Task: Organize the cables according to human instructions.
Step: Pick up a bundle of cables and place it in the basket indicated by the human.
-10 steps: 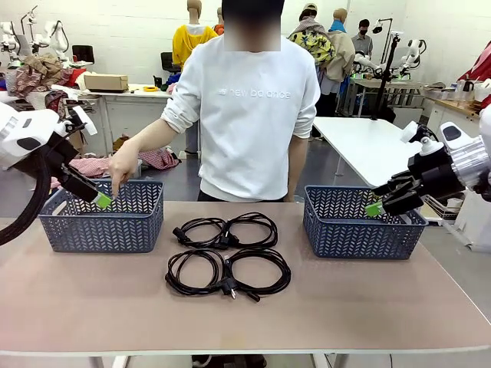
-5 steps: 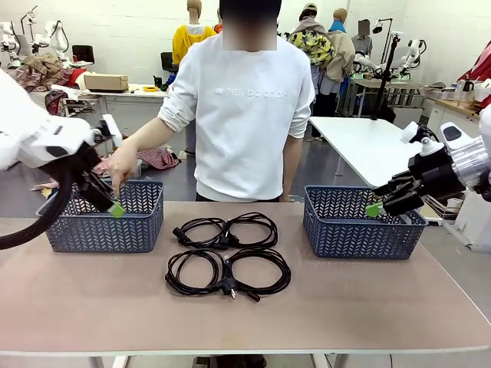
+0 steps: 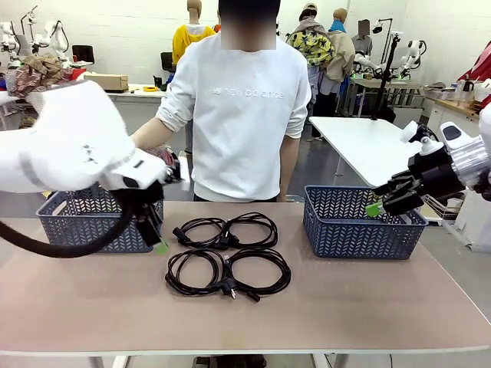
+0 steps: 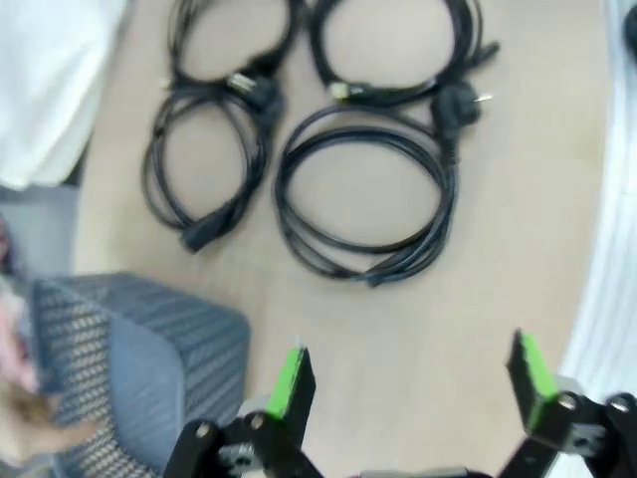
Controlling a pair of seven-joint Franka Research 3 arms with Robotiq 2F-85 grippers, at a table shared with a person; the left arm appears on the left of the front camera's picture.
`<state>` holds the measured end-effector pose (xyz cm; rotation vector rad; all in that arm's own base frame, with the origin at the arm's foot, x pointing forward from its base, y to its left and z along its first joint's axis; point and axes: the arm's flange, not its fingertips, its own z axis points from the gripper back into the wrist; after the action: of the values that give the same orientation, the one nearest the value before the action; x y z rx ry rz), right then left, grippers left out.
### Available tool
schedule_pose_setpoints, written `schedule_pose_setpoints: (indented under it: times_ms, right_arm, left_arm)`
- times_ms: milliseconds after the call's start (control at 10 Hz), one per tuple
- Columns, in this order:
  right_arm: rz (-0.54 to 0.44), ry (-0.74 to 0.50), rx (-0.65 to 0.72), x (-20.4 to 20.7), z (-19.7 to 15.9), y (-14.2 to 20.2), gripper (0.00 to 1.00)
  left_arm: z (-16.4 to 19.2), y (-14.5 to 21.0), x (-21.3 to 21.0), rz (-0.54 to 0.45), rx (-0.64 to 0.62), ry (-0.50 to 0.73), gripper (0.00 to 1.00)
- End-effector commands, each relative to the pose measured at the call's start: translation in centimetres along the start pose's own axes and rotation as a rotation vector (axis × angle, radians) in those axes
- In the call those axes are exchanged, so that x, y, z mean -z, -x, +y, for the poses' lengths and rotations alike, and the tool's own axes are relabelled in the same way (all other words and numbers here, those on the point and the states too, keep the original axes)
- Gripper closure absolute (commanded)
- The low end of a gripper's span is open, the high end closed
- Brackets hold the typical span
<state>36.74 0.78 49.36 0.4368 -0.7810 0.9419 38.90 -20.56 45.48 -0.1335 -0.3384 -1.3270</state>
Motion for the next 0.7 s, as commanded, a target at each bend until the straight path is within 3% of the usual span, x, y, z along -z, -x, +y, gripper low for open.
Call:
schedule_pose_setpoints:
  times_ms: [0,300,600]
  right_arm:
    - [-0.021,-0.009,-0.023,0.1,-0.4,0.0,0.00]
    - [-0.021,-0.009,-0.023,0.1,-0.4,0.0,0.00]
    - [-0.021,-0.009,-0.023,0.1,-0.4,0.0,0.00]
  left_arm:
    - [1.0,-2.0,1.9,0.079,0.060,0.051,0.00]
    - [0.4,-4.2,7.3,0.156,0.146,0.111,0.00]
    - [0.6,-4.2,10.1,0.172,0.232,0.152,0.00]
